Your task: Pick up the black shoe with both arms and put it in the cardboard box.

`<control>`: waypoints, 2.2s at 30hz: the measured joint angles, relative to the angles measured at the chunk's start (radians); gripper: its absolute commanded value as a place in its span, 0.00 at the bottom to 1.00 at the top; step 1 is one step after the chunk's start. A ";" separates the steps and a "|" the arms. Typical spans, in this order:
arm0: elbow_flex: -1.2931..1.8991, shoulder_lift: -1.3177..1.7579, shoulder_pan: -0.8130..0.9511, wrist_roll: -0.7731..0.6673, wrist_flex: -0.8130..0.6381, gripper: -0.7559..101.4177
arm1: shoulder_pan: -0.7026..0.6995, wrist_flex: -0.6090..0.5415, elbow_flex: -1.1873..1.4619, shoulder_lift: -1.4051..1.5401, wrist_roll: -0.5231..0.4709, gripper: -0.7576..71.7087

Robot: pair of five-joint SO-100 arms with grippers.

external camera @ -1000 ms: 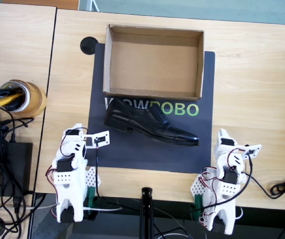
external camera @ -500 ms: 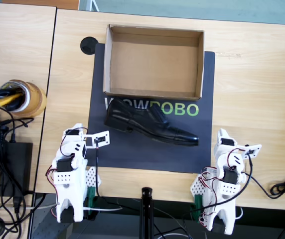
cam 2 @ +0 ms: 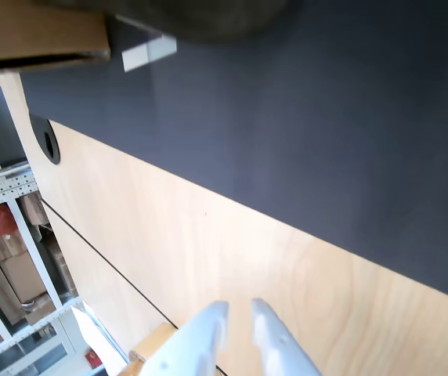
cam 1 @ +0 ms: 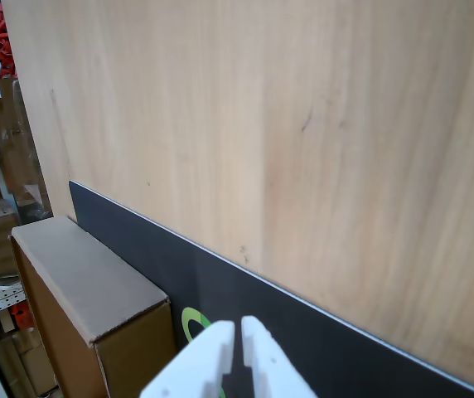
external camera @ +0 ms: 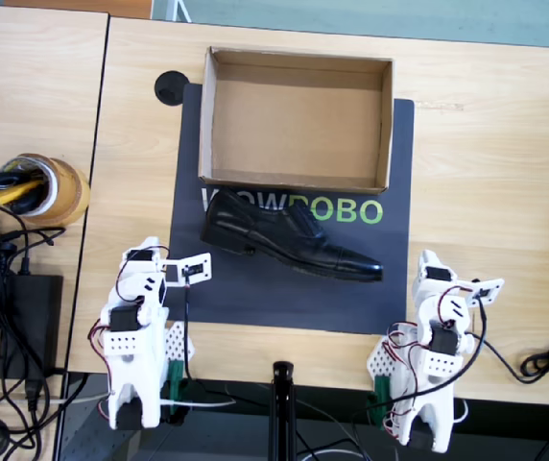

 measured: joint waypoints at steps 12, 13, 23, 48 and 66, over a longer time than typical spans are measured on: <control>0.000 0.000 -0.017 -0.018 0.000 0.01 | 0.000 0.000 0.000 0.000 0.000 0.01; 0.000 0.000 -0.015 -0.023 0.005 0.01 | 0.000 0.000 0.000 0.000 -0.002 0.02; -0.029 0.002 -0.029 -0.061 0.054 0.01 | 0.000 0.044 -0.132 0.000 -0.051 0.07; -0.676 -0.472 0.097 -0.109 0.284 0.10 | -0.126 0.423 -0.885 -0.538 -0.083 0.03; -0.992 -0.707 0.225 -0.227 0.449 0.24 | -0.488 0.732 -1.302 -0.876 0.051 0.03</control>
